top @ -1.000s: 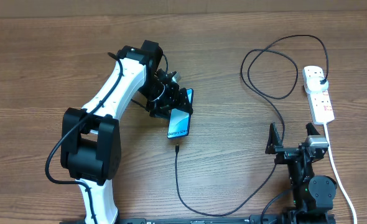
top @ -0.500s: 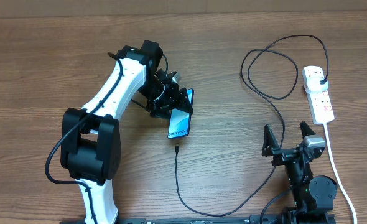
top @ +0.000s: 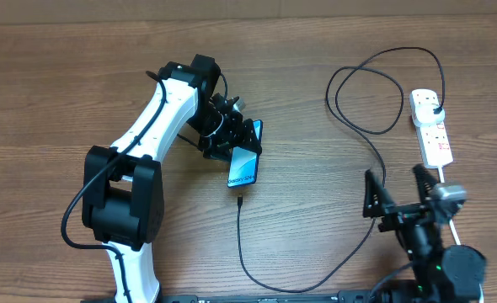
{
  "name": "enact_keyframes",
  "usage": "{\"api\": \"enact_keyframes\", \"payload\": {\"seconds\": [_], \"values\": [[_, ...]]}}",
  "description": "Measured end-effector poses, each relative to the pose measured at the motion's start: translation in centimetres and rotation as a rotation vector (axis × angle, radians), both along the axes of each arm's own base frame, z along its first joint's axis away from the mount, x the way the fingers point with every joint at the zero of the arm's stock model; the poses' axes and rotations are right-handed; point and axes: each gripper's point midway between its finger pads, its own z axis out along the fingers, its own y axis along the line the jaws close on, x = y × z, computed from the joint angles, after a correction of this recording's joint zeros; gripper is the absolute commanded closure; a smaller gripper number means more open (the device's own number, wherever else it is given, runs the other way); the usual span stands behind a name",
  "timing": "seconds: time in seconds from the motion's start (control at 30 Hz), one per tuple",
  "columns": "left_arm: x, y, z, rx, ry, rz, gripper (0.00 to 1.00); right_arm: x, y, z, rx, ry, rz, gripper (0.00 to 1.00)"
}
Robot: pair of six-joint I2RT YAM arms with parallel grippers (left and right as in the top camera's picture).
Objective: Plug charger to phone and switch on socket
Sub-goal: 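Move the right gripper forward toward the phone held by the left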
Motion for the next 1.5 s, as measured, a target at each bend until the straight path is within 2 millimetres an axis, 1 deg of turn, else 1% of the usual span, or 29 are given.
{"api": "enact_keyframes", "payload": {"seconds": [0.07, 0.17, 0.2, 0.27, 0.5, 0.6, 0.8, 1.03, 1.1, 1.13, 1.2, 1.27, 1.37, 1.5], "values": [[0.0, 0.0, 0.0, 0.0, 0.0, 0.0, 0.34, 0.0, 0.0, 2.2, 0.005, 0.008, 0.002, 0.0], [0.1, 0.0, 0.0, -0.002, -0.003, 0.0, 0.34, 0.5, 0.3, 4.1, 0.011, 0.07, 0.019, 0.0], [0.1, 0.0, 0.0, -0.001, -0.003, 0.0, 0.34, 0.8, 0.5, 4.5, 0.013, 0.096, 0.027, 0.0], [0.1, 0.0, 0.0, -0.002, -0.006, 0.0, 0.33, 1.8, 0.9, 5.6, 0.023, 0.178, 0.055, 0.0], [0.2, -0.1, 0.0, -0.004, -0.01, 0.0, 0.33, 4.1, 1.8, 7.5, 0.048, 0.399, 0.108, 0.0], [0.3, -0.1, 0.0, -0.005, -0.013, -0.001, 0.33, 5.0, 2.0, 7.8, 0.057, 0.476, 0.118, 0.0], [0.3, -0.1, 0.0, -0.007, -0.018, -0.002, 0.32, 6.0, 2.8, 7.4, 0.081, 0.594, 0.165, 0.0], [0.4, -0.1, 0.0, -0.007, -0.019, -0.002, 0.32, 7.5, 4.3, 4.7, 0.133, 0.731, 0.253, 0.0], [0.4, -0.1, 0.0, -0.007, -0.019, -0.002, 0.32, 7.9, 4.7, 4.4, 0.145, 0.744, 0.276, 0.0], [0.4, -0.1, 0.0, -0.007, -0.019, -0.002, 0.32, 8.2, 4.9, 4.3, 0.152, 0.745, 0.29, 0.02], [0.4, -0.1, 0.0, -0.008, -0.022, -0.002, 0.32, 8.4, 5.4, 4.1, 0.168, 0.758, 0.319, 0.12], [0.4, -0.1, 0.0, -0.008, -0.023, -0.002, 0.32, 8.4, 5.9, 3.9, 0.191, 0.775, 0.345, 0.18], [0.4, -0.1, 0.0, -0.008, -0.023, -0.002, 0.32, 8.3, 6.7, 3.4, 0.213, 0.808, 0.378, 0.2], [0.4, -0.1, 0.0, -0.008, -0.023, -0.002, 0.31, 7.9, 8.4, 2.9, 0.209, 0.839, 0.434, 0.2]]}}
